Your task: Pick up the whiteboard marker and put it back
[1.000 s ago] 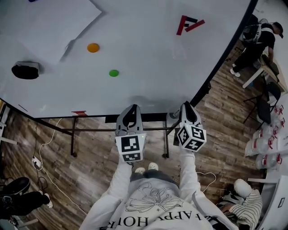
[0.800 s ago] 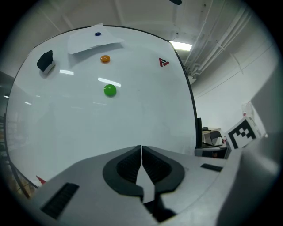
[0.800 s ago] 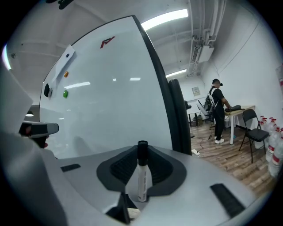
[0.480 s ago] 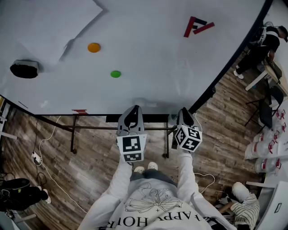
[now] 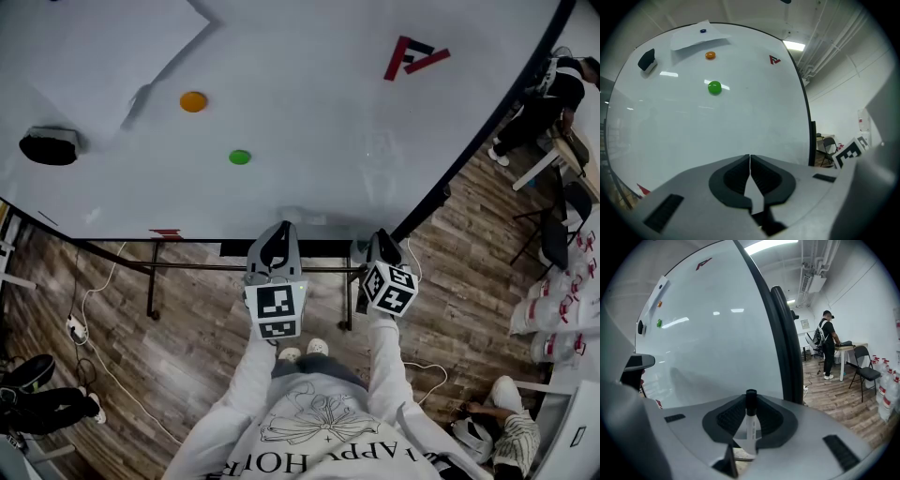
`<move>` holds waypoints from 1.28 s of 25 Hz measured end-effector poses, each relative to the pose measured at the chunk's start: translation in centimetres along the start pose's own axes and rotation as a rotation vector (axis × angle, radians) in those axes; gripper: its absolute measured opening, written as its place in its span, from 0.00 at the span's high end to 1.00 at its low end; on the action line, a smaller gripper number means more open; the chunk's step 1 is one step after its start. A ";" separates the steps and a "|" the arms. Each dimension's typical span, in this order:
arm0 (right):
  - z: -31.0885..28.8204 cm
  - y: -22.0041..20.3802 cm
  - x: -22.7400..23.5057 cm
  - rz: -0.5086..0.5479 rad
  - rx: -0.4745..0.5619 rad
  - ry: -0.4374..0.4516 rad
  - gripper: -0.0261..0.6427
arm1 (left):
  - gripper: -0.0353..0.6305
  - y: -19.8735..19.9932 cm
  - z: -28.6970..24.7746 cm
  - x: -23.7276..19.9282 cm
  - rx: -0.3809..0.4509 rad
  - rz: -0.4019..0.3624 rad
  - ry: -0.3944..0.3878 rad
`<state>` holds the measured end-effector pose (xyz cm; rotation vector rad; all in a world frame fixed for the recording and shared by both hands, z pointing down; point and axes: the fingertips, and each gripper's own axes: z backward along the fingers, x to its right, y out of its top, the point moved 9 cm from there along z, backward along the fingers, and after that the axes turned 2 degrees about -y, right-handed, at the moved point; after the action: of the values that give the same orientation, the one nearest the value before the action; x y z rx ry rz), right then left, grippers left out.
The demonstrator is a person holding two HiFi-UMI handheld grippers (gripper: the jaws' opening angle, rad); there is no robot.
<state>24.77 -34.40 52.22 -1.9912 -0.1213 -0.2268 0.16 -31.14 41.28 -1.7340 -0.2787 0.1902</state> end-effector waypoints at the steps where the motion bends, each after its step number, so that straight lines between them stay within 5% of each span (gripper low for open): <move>1: -0.1 -0.1 0.0 0.002 -0.006 -0.003 0.86 | 0.94 0.0 0.0 0.0 -0.001 0.000 0.000; 15: 0.2 -0.1 0.1 0.001 0.014 -0.016 0.79 | 0.94 -0.3 0.0 0.1 -0.006 0.003 -0.005; 32: 7.6 6.4 -4.2 0.129 0.275 0.024 0.86 | 0.94 1.1 1.9 0.1 0.049 -0.002 -0.028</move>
<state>22.71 -30.16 42.54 -1.7144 -0.0076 -0.1420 -0.19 -29.50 39.83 -1.6833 -0.2936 0.2181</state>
